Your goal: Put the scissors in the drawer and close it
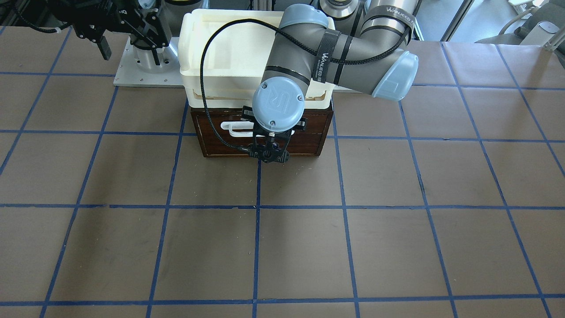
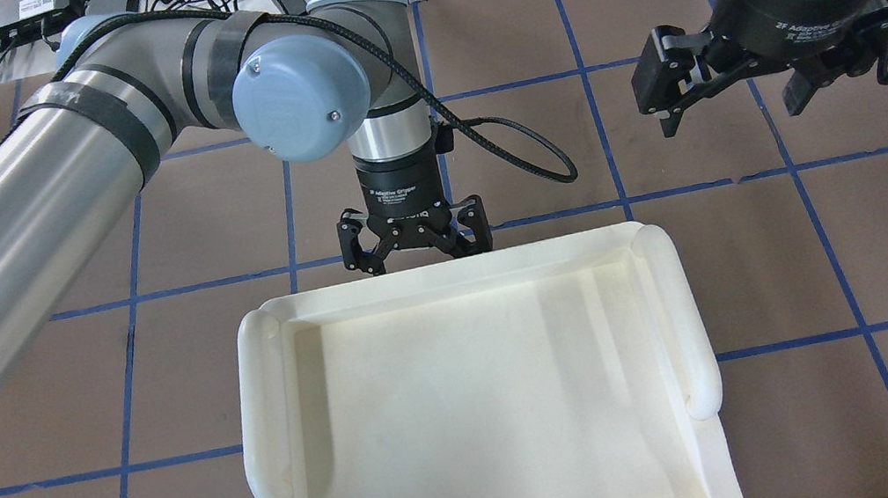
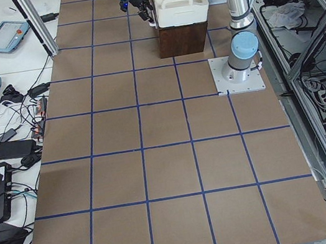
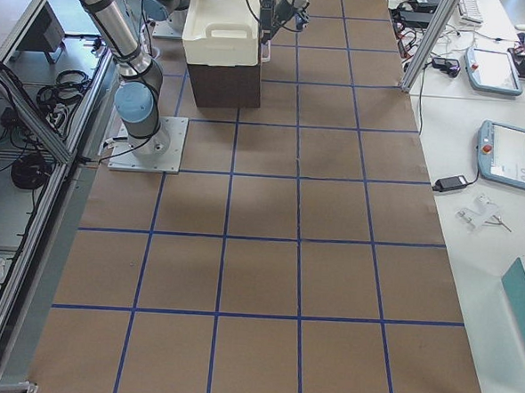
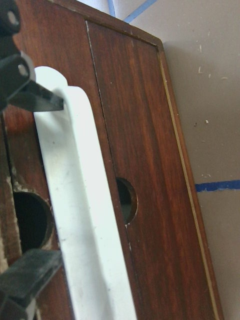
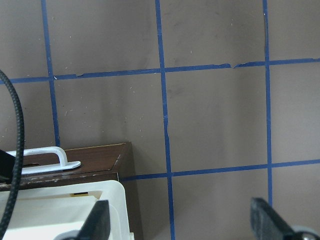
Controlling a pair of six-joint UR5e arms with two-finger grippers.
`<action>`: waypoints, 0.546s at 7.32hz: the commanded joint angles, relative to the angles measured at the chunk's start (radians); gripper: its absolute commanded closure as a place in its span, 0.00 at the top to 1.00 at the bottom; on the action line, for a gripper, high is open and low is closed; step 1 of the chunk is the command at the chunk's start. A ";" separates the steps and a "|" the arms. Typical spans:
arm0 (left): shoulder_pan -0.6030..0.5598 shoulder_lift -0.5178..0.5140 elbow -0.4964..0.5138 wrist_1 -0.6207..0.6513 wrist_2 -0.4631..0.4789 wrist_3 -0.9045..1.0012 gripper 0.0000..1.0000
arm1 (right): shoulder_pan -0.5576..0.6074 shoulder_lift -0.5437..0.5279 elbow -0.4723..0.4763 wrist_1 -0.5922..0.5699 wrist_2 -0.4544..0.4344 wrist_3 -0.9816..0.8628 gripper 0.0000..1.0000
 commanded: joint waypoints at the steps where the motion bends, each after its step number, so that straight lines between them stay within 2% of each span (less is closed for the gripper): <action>1: 0.038 0.056 0.045 0.009 0.010 0.005 1.00 | 0.000 0.003 0.000 -0.003 0.001 0.000 1.00; 3: 0.115 0.139 0.054 0.032 0.022 0.007 1.00 | 0.000 0.003 0.000 -0.006 0.001 0.000 1.00; 4: 0.156 0.177 0.051 0.065 0.070 0.015 1.00 | 0.000 0.003 0.000 -0.006 0.001 0.000 1.00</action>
